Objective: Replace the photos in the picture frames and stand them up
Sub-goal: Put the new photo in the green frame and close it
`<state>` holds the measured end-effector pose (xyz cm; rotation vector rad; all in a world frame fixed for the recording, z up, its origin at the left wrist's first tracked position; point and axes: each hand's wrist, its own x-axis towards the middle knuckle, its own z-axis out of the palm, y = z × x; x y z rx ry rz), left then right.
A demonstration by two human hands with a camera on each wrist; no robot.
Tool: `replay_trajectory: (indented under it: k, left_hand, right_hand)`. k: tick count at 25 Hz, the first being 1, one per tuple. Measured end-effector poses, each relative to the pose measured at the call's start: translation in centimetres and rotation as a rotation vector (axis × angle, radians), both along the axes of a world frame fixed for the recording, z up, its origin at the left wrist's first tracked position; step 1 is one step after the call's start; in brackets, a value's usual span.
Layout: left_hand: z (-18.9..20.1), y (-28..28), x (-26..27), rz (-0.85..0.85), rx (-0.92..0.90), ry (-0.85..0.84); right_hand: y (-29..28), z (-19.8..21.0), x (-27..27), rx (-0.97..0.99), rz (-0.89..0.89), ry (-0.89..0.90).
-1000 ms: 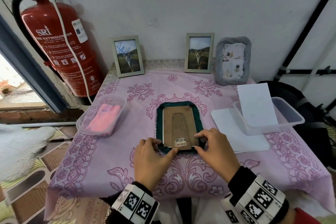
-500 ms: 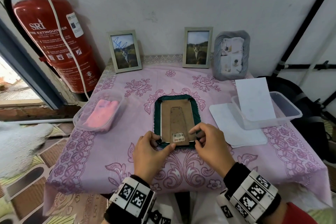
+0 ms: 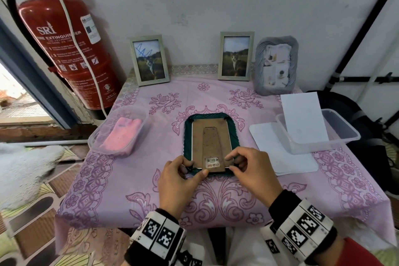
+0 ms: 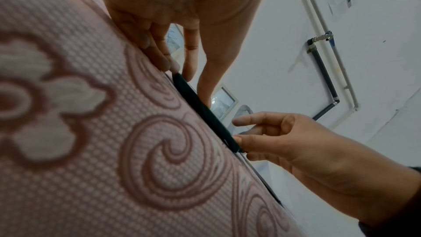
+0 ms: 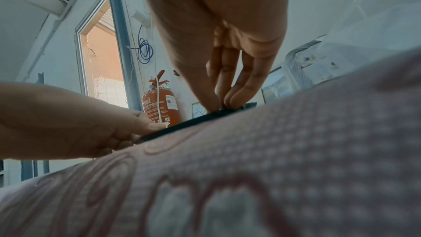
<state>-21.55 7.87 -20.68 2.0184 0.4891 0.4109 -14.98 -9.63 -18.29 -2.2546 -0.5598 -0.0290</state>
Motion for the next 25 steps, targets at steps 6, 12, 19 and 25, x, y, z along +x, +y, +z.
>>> replay_trajectory:
  k: [6, 12, 19, 25]
  left_hand:
    - [0.3, 0.0, -0.1, 0.011, 0.037, 0.007]
    - [0.8, 0.4, -0.3, -0.064, 0.033, 0.060]
    - [1.5, 2.7, -0.4, -0.099, 0.003, 0.109]
    - [1.3, 1.8, -0.4, -0.066, 0.009, 0.027]
  right_hand:
    - [-0.1, 0.2, 0.3, -0.019, 0.052, -0.015]
    - [-0.5, 0.1, 0.5, -0.025, 0.081, 0.014]
    - [-1.1, 0.2, 1.4, 0.038, 0.084, 0.096]
    - [-1.0, 0.4, 1.4, 0.016, 0.105, 0.045]
